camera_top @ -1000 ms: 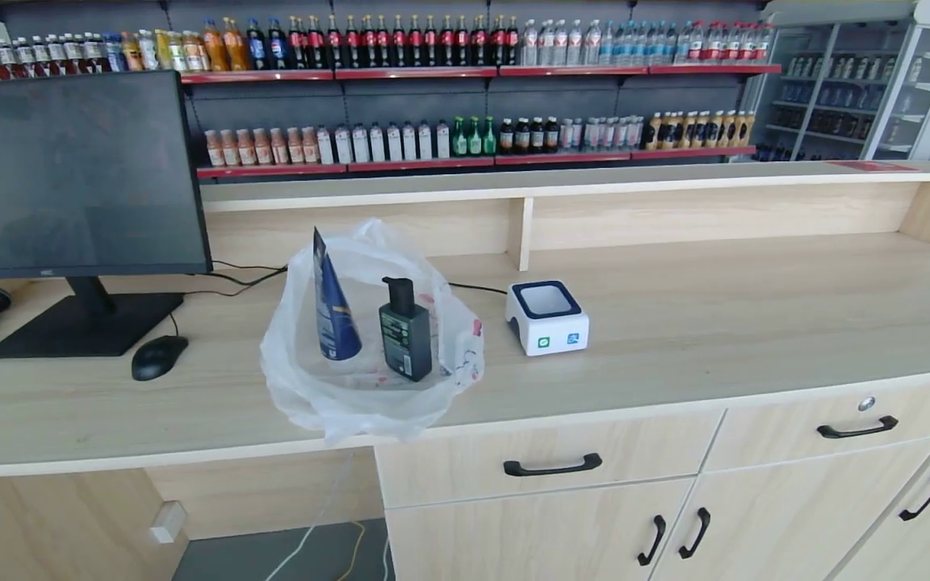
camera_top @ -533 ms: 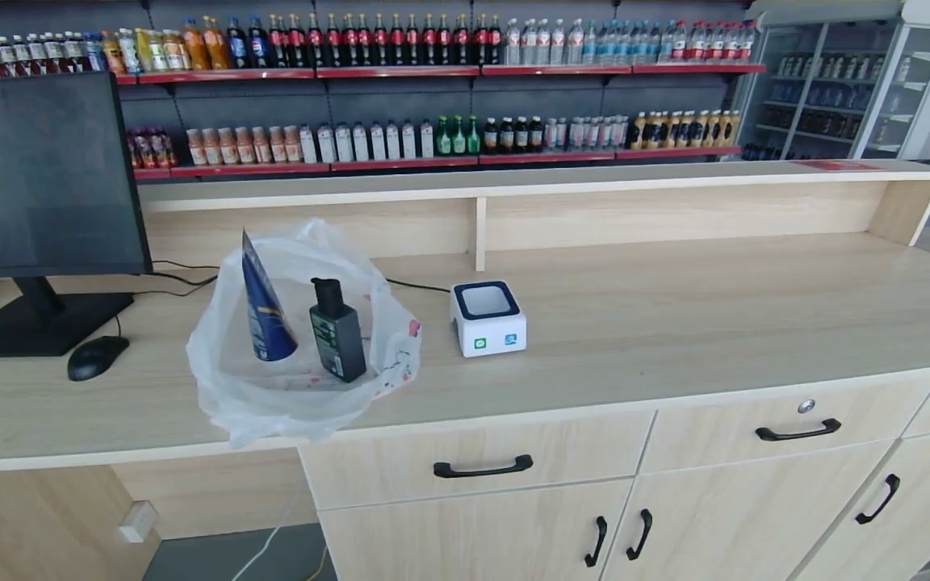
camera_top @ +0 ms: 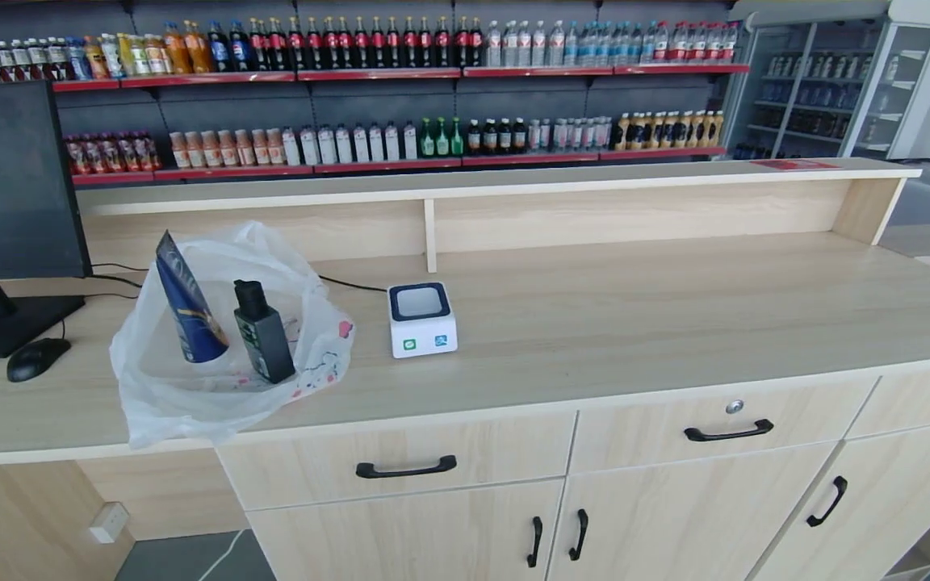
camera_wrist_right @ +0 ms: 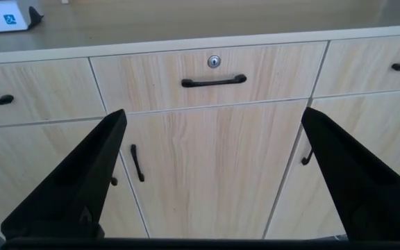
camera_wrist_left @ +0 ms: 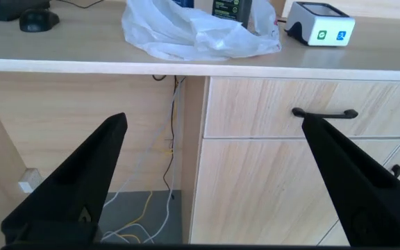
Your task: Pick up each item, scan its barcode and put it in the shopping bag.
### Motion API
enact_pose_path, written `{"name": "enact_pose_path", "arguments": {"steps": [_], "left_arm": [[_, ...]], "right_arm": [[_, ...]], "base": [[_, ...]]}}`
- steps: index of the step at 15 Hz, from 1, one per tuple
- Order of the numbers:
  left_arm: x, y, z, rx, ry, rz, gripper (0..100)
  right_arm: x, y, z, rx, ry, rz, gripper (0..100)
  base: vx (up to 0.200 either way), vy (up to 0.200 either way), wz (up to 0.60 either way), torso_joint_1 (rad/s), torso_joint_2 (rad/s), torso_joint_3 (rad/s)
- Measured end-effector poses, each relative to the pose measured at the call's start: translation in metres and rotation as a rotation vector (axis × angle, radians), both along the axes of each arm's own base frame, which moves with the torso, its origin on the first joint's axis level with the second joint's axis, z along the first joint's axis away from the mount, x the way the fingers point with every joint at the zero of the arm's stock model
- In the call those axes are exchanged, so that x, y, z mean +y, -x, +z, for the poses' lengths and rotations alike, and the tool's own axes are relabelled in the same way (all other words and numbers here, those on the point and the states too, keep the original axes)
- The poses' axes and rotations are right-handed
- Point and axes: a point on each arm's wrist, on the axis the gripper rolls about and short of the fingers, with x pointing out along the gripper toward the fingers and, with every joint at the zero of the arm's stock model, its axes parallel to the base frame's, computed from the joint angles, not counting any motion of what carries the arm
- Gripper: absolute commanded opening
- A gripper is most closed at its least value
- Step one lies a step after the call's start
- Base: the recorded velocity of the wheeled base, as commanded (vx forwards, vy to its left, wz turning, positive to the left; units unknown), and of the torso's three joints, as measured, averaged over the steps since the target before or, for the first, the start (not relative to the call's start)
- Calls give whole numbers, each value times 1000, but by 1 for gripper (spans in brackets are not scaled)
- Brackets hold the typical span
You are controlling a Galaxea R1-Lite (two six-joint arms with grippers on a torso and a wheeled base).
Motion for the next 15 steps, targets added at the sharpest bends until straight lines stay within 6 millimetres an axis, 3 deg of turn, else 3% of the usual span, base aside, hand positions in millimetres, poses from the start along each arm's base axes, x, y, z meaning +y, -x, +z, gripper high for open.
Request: {"name": "enact_pose_path", "arguments": {"steps": [8, 15], "left_arm": [[0, 0, 0, 0, 1, 1, 100], [0, 0, 0, 1, 0, -1, 100]], "right_arm": [[0, 0, 0, 0, 0, 0, 100], [0, 0, 0, 0, 4, -1, 100]], "base": [[-200, 0, 0, 2, 4, 2], [0, 0, 0, 0, 0, 0]]}}
